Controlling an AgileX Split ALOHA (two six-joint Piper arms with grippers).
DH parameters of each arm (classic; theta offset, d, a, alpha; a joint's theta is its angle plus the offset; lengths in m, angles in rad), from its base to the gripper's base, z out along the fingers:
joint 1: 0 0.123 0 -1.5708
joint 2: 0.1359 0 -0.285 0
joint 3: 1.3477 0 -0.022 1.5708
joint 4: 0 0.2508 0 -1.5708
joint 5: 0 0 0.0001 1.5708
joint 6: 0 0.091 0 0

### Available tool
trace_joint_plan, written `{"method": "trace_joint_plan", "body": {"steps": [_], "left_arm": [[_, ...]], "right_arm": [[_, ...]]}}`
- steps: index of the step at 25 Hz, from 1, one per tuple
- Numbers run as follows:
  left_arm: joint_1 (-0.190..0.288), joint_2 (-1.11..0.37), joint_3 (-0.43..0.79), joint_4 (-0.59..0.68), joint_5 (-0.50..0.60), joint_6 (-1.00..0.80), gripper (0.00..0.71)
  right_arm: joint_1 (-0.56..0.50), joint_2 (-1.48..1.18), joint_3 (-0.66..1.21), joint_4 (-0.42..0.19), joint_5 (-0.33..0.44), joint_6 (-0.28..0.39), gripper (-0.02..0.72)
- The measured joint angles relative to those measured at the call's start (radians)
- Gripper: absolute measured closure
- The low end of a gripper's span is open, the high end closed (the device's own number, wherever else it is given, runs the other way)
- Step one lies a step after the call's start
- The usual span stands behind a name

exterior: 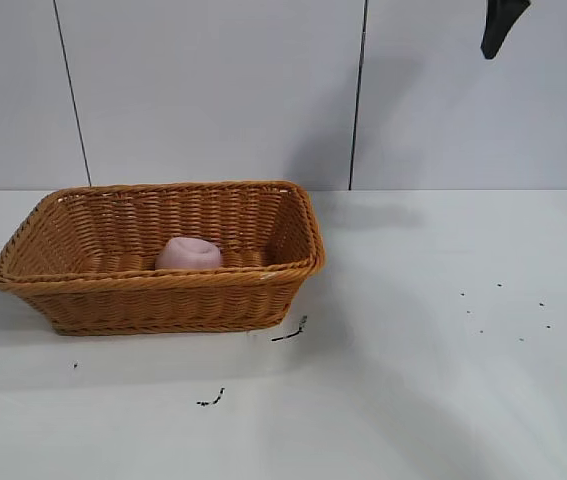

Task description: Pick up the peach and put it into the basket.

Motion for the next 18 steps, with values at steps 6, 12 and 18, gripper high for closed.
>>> {"method": "trace_joint_plan", "body": {"steps": [6,12,18], "left_arm": [[0.000,0.000,0.000,0.000,0.000,0.000,0.018],[0.000,0.000,0.000,0.000,0.000,0.000,0.018],[0.000,0.000,0.000,0.000,0.000,0.000,0.018]], "right_arm": [[0.000,-0.365,0.377,0.003,0.000,-0.003,0.014],[0.000,-0.771,0.772,0.003,0.002,-0.015,0.014],[0.000,-1.176,1.125,0.000,-0.097,-0.025,0.014]]}}
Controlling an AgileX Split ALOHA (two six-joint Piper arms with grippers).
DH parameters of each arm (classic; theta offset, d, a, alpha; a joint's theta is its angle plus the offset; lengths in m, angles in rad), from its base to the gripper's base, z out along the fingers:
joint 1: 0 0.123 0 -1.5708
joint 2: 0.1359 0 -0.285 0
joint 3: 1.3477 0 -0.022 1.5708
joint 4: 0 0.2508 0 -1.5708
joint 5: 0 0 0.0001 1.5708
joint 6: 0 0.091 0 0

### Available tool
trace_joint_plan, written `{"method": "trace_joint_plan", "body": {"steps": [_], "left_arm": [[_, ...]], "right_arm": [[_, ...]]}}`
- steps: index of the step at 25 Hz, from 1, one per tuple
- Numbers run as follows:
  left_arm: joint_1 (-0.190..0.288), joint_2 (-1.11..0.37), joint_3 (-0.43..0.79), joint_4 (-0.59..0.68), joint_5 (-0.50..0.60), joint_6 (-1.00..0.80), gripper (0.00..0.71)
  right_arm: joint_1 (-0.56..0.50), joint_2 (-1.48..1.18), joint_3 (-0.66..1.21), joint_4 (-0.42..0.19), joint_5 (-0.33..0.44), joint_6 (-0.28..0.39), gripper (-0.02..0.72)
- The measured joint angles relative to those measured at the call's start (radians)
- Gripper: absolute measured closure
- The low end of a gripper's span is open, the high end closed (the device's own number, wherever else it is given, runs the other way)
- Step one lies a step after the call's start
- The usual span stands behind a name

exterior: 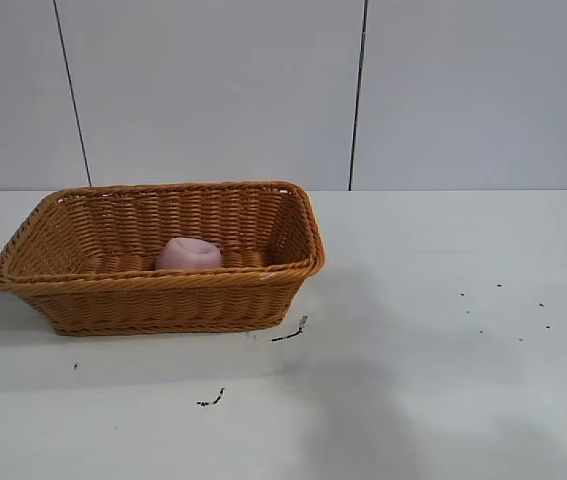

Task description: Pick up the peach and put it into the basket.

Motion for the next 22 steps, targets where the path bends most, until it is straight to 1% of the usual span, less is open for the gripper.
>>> {"method": "trace_joint_plan", "body": {"steps": [4,8,13,22], "left_arm": [[0.000,0.000,0.000,0.000,0.000,0.000,0.018],[0.000,0.000,0.000,0.000,0.000,0.000,0.018],[0.000,0.000,0.000,0.000,0.000,0.000,0.018],[0.000,0.000,0.000,0.000,0.000,0.000,0.018]], "right_arm": [[0.000,-0.228,0.170,-0.002,-0.089,0.000,0.014],[0.000,-0.402,0.258,-0.007,-0.088,0.000,0.014],[0.000,-0.519,0.263,-0.023,-0.100,0.000,0.014],[0.000,-0.680,0.264,-0.023,-0.099,0.000,0.014]]}}
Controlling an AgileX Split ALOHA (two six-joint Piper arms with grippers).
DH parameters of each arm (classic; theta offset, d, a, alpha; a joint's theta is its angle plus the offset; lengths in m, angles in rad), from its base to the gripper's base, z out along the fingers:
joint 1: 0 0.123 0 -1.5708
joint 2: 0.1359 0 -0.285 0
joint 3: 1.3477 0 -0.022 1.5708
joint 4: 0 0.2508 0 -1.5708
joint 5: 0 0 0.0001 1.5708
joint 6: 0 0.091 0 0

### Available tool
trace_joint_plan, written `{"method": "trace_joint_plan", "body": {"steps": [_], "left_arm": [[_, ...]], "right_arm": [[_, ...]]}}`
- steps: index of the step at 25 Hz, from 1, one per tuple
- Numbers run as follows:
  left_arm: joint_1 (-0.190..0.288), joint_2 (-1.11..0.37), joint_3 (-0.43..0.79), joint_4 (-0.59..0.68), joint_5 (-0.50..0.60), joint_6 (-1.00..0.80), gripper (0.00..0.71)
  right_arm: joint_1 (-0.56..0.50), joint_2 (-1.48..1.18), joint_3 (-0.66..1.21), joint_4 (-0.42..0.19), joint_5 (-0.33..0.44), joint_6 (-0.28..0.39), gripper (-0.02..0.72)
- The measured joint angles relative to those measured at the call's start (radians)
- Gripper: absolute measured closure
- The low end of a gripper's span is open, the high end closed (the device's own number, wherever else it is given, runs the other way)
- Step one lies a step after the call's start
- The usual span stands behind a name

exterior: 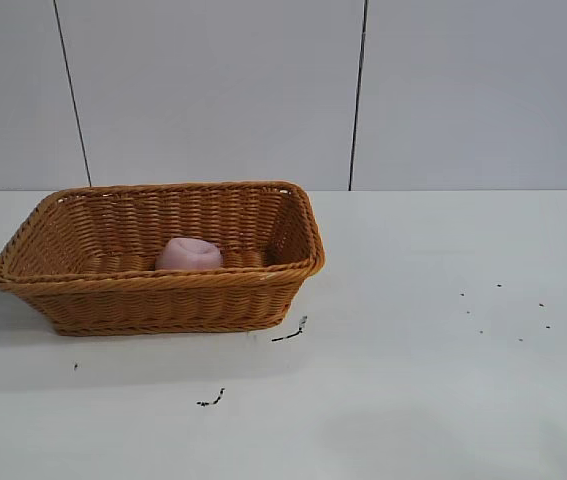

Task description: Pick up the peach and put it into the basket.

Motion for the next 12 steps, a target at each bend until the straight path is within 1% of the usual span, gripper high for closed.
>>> {"method": "trace_joint_plan", "body": {"steps": [12], "left_arm": [[0.000,0.000,0.000,0.000,0.000,0.000,0.018]], "right_arm": [[0.005,-0.011,0.000,-0.002,0.000,0.000,0.014]]}}
